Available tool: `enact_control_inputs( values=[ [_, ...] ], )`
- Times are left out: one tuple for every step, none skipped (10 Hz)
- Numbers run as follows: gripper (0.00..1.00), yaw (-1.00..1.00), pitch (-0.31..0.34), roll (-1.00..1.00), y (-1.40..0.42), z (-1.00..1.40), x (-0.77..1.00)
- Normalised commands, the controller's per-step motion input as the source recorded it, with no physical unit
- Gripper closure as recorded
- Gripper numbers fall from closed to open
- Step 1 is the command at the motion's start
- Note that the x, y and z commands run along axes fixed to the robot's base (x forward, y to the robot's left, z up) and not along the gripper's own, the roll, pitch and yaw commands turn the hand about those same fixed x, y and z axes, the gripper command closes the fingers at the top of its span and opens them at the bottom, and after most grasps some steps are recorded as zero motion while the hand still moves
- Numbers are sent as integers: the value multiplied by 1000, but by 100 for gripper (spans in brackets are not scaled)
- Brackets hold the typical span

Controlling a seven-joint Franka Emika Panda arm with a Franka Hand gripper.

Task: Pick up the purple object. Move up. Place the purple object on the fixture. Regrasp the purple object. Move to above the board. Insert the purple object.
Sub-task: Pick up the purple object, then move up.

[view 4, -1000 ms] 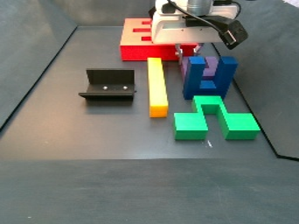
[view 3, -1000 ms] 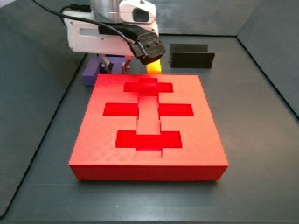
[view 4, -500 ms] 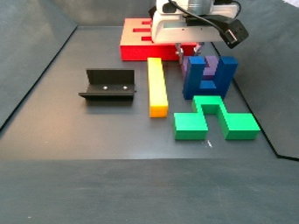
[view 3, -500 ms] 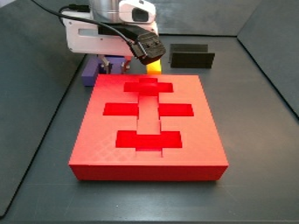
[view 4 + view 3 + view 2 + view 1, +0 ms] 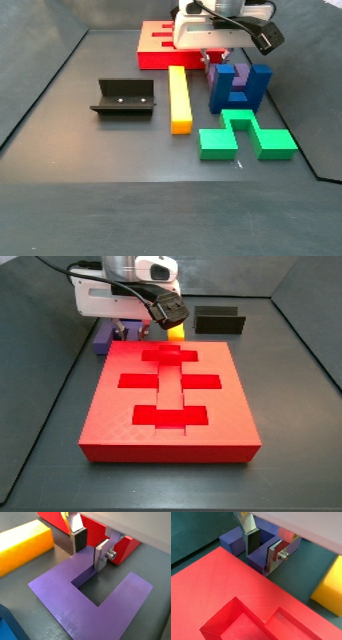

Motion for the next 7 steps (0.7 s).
enact_control_inputs(
  values=[
    [100, 0, 0, 0, 0, 0, 0],
    [100, 0, 0, 0, 0, 0, 0],
    [100, 0, 0, 0, 0, 0, 0],
    [100, 0, 0, 0, 0, 0, 0],
    [100, 0, 0, 0, 0, 0, 0],
    [100, 0, 0, 0, 0, 833, 0],
    [100, 16, 35, 2, 26, 781, -55]
  ],
)
